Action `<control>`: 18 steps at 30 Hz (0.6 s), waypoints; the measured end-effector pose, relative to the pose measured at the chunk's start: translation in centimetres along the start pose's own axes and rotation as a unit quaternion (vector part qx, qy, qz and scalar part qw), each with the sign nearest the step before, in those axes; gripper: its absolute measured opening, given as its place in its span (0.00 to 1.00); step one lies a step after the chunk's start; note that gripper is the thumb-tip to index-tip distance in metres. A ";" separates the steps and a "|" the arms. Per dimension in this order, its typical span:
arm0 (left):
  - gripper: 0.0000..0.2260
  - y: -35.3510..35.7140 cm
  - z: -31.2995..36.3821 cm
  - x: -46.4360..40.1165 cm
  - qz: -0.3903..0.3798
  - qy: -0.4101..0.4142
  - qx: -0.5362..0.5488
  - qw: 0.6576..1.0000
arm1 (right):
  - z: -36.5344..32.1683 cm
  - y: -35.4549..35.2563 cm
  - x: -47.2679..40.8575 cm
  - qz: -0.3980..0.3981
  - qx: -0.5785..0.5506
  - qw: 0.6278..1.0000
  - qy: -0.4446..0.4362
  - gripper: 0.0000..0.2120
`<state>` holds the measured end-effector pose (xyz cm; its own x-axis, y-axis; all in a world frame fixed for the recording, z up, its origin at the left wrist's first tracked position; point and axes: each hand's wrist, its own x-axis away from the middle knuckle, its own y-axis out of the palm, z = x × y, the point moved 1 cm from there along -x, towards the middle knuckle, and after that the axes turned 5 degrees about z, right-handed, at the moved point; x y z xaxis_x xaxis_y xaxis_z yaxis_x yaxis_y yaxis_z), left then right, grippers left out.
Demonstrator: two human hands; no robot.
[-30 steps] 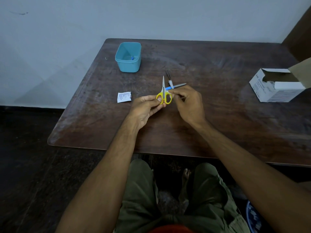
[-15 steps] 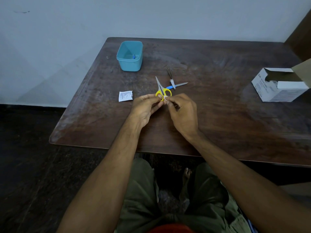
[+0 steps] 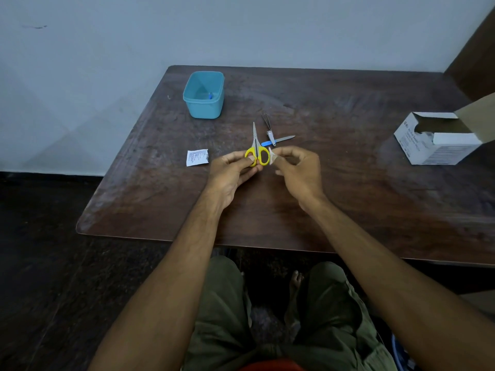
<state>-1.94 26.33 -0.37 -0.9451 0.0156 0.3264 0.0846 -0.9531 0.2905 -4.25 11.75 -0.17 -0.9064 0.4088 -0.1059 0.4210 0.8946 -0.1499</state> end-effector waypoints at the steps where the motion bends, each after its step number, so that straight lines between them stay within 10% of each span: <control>1: 0.06 0.0 0.0 0.1 -0.001 0.002 -0.004 1.000 | 0.0 0.2 0.0 -0.016 -0.011 1.000 0.021 0.05; 18: 0.07 0.1 0.5 1.1 0.046 0.040 0.026 0.998 | -0.9 1.9 0.1 0.027 -0.102 0.993 0.054 0.04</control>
<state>-2.77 26.36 0.42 -0.9545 -0.0966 0.2822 0.1858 -0.9327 0.3092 -3.58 13.66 0.47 -0.8854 0.4649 -0.0011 0.4640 0.8839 0.0575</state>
